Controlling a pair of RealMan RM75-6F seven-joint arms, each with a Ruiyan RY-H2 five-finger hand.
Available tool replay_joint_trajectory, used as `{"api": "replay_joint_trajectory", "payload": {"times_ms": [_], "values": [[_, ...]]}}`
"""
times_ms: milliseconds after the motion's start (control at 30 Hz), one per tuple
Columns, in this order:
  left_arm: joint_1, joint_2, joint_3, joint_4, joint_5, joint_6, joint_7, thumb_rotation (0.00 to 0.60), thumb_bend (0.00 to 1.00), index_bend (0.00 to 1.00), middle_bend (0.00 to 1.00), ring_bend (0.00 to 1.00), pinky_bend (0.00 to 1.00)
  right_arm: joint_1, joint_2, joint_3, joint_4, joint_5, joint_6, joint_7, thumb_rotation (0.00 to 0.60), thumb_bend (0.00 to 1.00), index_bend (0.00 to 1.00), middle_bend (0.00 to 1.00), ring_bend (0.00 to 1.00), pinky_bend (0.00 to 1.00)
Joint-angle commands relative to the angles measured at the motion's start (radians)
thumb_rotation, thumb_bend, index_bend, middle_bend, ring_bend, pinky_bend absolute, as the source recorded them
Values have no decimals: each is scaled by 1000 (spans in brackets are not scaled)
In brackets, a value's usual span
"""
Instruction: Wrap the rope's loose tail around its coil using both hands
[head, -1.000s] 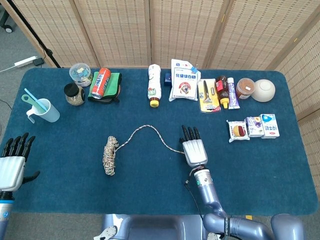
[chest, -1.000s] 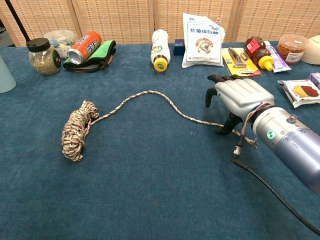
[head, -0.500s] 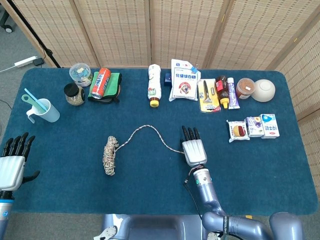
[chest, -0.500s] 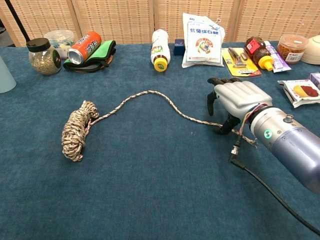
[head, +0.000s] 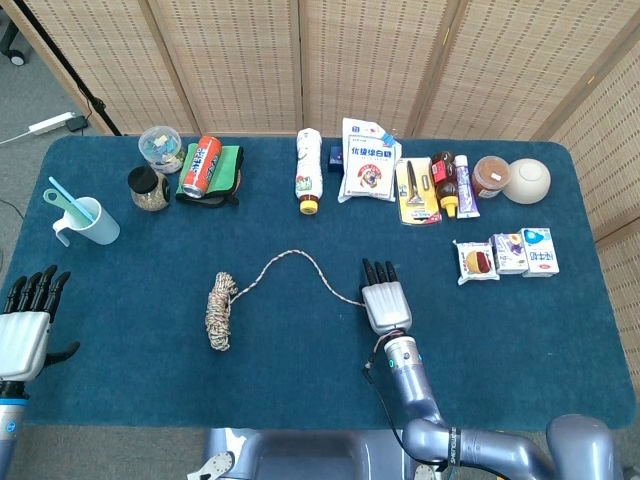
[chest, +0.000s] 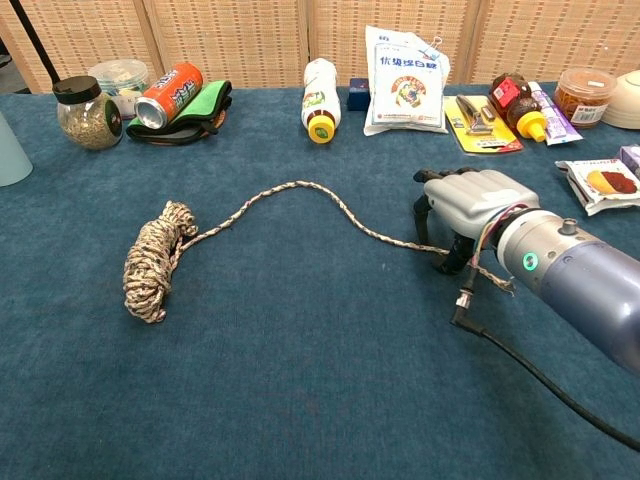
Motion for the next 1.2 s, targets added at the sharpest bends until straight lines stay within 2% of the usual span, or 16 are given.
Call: {"api": "replay_joint_trajectory", "payload": {"times_ms": [33, 400, 1000, 1200], "values": [[1, 0, 0, 1, 0, 1, 0, 600, 113, 0, 0, 0, 0, 6, -1, -4, 5, 4, 5, 5, 600, 376, 482, 0, 0, 0], [1, -1, 0, 0, -3, 1, 2, 600, 113, 0, 0, 0, 0, 23, -3, -17, 24, 9, 19, 28, 600, 432, 512, 0, 0, 0], [0, 0, 1, -1, -4, -1, -1, 600, 113, 0, 0, 0, 0, 41, -12, -36, 31, 33, 36, 27, 600, 438, 490, 0, 0, 0], [0, 0, 1, -1, -3, 0, -2, 600, 113, 0, 0, 0, 0, 46, -18, -40, 45, 32, 42, 28, 600, 440, 518, 0, 0, 0]]}}
